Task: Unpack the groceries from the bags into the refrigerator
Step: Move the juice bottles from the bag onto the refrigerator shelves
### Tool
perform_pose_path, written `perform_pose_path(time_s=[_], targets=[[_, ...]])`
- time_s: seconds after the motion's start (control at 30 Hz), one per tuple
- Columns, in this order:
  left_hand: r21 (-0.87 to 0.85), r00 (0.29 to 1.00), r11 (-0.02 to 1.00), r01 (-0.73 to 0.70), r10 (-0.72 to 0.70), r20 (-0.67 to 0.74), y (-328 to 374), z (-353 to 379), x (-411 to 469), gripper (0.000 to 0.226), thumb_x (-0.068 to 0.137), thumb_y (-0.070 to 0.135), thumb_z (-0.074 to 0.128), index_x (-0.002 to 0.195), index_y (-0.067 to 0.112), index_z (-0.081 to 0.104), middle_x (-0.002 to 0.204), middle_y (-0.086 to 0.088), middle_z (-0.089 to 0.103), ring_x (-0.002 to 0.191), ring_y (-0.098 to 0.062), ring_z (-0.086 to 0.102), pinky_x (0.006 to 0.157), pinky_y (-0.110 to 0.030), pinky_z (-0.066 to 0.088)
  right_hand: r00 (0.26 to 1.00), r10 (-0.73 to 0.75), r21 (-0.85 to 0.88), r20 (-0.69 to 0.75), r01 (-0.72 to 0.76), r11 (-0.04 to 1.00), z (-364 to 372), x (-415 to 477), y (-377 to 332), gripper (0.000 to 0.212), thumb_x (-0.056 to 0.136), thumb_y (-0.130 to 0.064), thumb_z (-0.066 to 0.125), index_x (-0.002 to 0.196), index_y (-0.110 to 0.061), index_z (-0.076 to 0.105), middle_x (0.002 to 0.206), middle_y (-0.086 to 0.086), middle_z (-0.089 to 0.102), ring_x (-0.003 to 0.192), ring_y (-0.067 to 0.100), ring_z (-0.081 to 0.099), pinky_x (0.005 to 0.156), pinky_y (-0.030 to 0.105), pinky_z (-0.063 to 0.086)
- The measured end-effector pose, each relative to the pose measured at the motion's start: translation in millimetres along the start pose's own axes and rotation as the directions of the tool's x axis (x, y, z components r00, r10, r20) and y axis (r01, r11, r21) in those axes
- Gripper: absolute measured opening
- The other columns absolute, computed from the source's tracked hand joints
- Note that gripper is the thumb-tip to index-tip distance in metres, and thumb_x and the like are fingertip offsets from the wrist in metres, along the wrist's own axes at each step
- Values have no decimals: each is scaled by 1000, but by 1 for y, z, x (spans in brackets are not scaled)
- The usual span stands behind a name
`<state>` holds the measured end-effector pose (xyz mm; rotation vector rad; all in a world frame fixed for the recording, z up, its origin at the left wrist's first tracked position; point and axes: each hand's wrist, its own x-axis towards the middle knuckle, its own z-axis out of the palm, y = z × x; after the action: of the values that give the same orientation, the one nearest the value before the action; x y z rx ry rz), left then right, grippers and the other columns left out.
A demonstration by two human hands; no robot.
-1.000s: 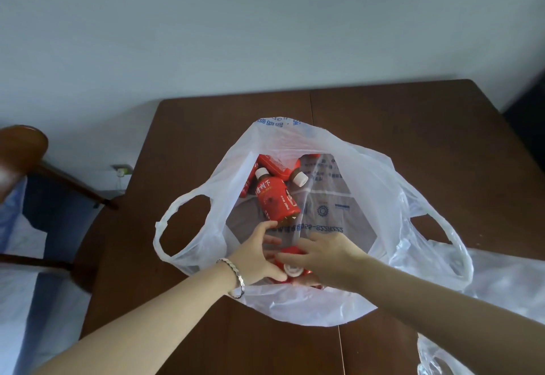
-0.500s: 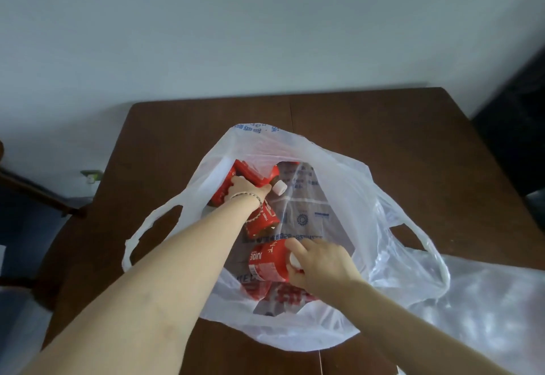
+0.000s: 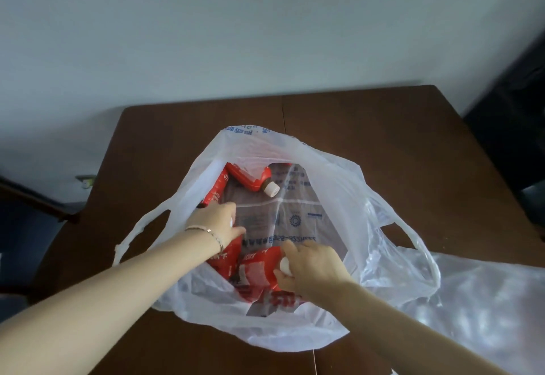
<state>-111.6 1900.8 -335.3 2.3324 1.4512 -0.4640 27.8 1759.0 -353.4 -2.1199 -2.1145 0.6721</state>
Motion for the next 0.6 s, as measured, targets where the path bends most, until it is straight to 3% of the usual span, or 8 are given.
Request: perform_pose_path(time_s=[0.2,0.27,0.33,0.37,0.4,0.5,0.57,0.6], targets=[[17,996,1000,-7,9,-84,5,0,-35,27,87,44,59,92,24,41,109,-1,50,81,-15,51,77,-27,51,994,99,-3,-51,-99,995,3,-2,-5,40,93,-51,42,111,-15,48,103,1,62,93,20,59,78,32,50],[35,989,999,-5,10,-146,9,-9,-45,28,88,46,56,97,24,43,112,-2,51,89,-17,54,76,-26,51,993,74,-28,-96,-77,997,7,-1,-4,34,90,-47,49,100,-15,51,87,1,63,77,19,58,64,31,48],[65,977,997,-30,42,-207,14,-17,-56,35,89,47,54,111,20,47,117,-2,52,100,-18,56,76,-24,50,977,35,-19,-209,-40,999,7,-1,-6,30,73,-41,65,70,-19,45,54,-5,49,47,14,41,37,20,26],[63,971,997,-46,60,-232,17,-19,-61,39,89,48,54,114,19,47,117,-2,52,102,-18,57,77,-23,51,968,41,-17,-249,-47,999,6,-1,-6,34,69,-38,64,65,-20,36,49,-7,37,43,13,32,36,15,12],[51,964,997,-64,75,-254,19,-23,-67,39,89,48,54,114,18,48,116,-2,52,102,-18,57,78,-23,52,967,72,10,-244,-72,997,5,-1,-7,32,73,-35,60,67,-20,32,51,-8,33,46,15,32,38,16,9],[4,949,994,-108,104,-297,22,-33,-82,38,87,48,56,108,18,48,110,-2,52,96,-17,56,76,-23,52,982,180,36,-62,-178,983,0,-4,-12,28,90,-33,46,71,-19,30,60,-7,33,66,21,42,52,26,31],[-23,945,990,-137,124,-304,23,-39,-89,38,86,48,57,107,18,48,107,-1,51,95,-17,56,75,-23,50,975,219,56,-39,-217,975,-10,-5,-18,32,90,-32,46,67,-22,26,62,-7,36,70,23,46,61,29,36],[-23,938,986,-164,149,-312,22,-43,-94,38,86,48,58,107,19,48,106,0,51,94,-16,56,76,-22,50,972,233,65,-35,-230,971,-16,-7,-25,26,90,-32,47,71,-22,32,65,-6,41,73,24,49,62,31,38]])
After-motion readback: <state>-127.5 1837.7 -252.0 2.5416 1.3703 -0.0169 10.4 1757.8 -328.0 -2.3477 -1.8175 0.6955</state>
